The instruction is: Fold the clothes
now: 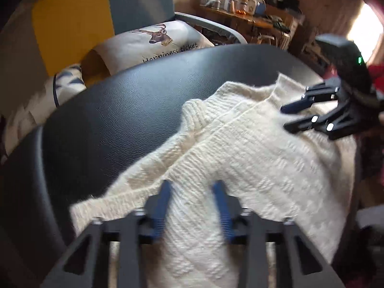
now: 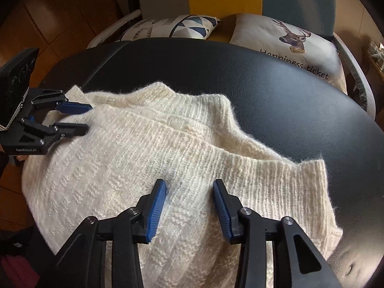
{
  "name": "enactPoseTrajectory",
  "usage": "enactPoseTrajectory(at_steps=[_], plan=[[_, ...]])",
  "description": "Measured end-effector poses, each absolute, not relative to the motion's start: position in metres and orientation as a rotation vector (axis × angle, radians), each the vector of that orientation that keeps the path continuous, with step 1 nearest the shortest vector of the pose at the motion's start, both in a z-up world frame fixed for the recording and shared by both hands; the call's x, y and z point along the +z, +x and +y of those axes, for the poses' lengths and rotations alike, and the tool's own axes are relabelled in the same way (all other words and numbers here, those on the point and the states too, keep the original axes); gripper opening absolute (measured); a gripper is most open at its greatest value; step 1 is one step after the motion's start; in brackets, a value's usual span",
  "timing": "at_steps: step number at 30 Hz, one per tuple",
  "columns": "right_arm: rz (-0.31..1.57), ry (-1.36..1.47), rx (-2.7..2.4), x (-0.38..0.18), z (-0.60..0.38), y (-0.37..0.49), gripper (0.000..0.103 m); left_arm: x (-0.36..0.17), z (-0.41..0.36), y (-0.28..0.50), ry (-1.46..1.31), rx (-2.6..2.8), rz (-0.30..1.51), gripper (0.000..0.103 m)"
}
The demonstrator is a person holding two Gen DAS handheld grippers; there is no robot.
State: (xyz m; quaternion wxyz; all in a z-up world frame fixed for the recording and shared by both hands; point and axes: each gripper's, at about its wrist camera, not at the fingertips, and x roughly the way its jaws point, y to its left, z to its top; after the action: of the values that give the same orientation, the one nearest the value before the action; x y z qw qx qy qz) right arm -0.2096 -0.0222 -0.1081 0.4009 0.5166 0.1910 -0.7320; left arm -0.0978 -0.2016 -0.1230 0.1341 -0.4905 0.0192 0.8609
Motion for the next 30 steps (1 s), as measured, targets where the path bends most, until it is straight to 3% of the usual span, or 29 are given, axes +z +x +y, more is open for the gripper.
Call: enactPoseTrajectory(at_steps=[1, 2, 4, 9, 13, 15, 17, 20, 23, 27, 30], plan=[[0.494, 1.291, -1.85, -0.107, -0.024, -0.207, 0.023, -0.121, -0.201, -0.095, -1.411, 2.533, 0.054, 0.007], [0.51, 1.281, -1.853, -0.105, -0.025, -0.205, 0.013, -0.117, -0.201, -0.093, -1.391, 2.57, 0.053, 0.007], [0.546, 1.248, -1.878, -0.096, -0.028, -0.205, 0.006, -0.113, -0.201, -0.092, -1.364, 2.621, 0.06, 0.007], [0.551, 1.296, -1.936, -0.113, -0.029, -0.211, 0.005, -0.135, -0.198, -0.105, -1.456, 2.665, 0.12, 0.011], [0.521, 1.282, -2.005, -0.114, -0.027, -0.205, 0.006, -0.133, -0.202, -0.102, -1.455, 2.699, 0.037, 0.013], [0.507, 1.271, -2.014, -0.112, -0.026, -0.204, 0.007, -0.125, -0.209, -0.099, -1.456, 2.706, -0.033, 0.019], [0.481, 1.278, -2.009, -0.108, -0.021, -0.207, 0.018, -0.112, -0.214, -0.09, -1.417, 2.763, -0.06, 0.028], [0.347, 1.296, -2.018, -0.093, -0.005, -0.215, 0.023, -0.09, -0.217, -0.068, -1.314, 2.858, -0.087, 0.037], [0.362, 1.285, -2.051, -0.084, 0.007, -0.21, 0.023, -0.084, -0.212, -0.046, -1.272, 2.856, -0.118, 0.041], [0.415, 1.373, -2.068, -0.102, 0.019, -0.217, 0.025, -0.113, -0.205, -0.045, -1.431, 2.8, -0.06, 0.045], [0.253, 1.441, -2.077, -0.112, 0.033, -0.209, 0.026, -0.126, -0.209, -0.047, -1.472, 2.773, -0.059, 0.047]])
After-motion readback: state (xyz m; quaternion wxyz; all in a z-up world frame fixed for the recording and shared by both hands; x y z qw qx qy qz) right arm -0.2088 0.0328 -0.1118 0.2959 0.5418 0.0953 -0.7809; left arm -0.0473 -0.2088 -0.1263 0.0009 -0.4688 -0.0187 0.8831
